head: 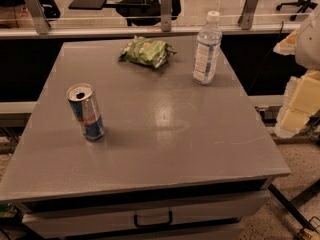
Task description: Move blue plastic bottle near redbull can
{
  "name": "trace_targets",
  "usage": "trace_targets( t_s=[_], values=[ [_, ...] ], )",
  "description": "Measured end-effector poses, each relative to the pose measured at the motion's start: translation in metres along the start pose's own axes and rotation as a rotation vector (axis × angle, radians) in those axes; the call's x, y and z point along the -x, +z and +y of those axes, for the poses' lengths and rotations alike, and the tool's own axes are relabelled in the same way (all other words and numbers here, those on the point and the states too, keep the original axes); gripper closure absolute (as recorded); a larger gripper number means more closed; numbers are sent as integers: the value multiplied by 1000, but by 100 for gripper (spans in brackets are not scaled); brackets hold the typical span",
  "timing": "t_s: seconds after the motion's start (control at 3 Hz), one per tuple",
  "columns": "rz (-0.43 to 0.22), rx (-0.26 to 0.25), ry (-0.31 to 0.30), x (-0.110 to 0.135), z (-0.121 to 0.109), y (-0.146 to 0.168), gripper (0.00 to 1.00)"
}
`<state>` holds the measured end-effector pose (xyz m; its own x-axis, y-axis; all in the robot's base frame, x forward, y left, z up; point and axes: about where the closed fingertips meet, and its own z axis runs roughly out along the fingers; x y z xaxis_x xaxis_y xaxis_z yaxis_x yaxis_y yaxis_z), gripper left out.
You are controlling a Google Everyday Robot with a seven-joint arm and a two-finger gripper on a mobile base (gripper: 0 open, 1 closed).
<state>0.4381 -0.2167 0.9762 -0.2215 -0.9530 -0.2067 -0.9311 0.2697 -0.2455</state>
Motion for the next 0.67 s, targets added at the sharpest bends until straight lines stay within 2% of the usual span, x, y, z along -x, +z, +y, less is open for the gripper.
trace_targets(
  t_s=[0.67],
  values=[
    [13,-16,14,4,-16,5,0]
  ],
)
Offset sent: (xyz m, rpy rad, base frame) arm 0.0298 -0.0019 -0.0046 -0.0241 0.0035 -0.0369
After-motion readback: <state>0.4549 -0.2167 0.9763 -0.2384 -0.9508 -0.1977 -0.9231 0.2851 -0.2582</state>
